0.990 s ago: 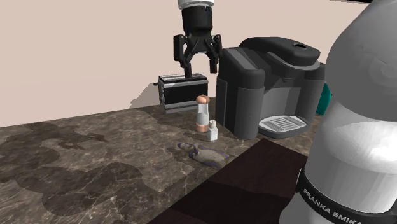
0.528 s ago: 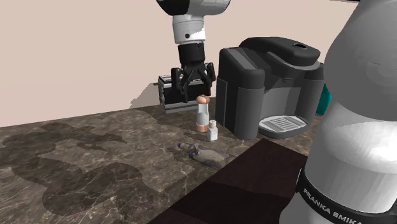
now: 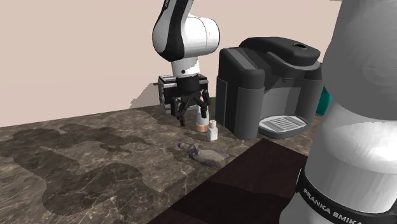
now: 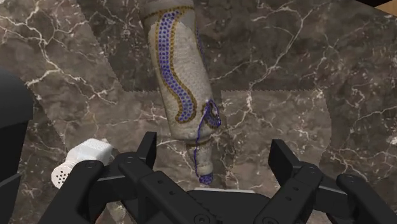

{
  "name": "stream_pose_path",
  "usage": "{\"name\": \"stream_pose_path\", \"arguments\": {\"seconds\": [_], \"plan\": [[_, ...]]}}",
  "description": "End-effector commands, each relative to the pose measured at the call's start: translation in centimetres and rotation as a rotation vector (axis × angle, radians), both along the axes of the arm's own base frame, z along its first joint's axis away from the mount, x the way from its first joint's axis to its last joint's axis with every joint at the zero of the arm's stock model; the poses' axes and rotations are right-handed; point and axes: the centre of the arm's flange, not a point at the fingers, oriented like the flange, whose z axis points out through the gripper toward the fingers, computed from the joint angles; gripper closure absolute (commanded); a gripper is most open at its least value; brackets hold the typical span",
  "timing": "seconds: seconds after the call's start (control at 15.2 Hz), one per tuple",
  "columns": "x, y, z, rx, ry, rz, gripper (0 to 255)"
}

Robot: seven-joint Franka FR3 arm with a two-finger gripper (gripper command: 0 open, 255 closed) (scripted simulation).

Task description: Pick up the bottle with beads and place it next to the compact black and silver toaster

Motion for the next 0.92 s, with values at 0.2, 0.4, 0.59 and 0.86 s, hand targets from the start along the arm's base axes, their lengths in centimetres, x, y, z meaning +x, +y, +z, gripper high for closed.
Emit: {"name": "stream_pose_path", "arguments": {"seconds": [0.2,0.4,0.59,0.86], "plan": [[2.7,-1.2,-6.3,-0.012,0.015,-0.013,0],[4.1,-1.9,-10.0,-0.019,0.025,-0.021,0],[4.3,-2.1,-12.1,-0.021,0.027,-0.023,0],[3.8,-2.2,-14.2,-0.021,0.027,-0.023,0]]}}
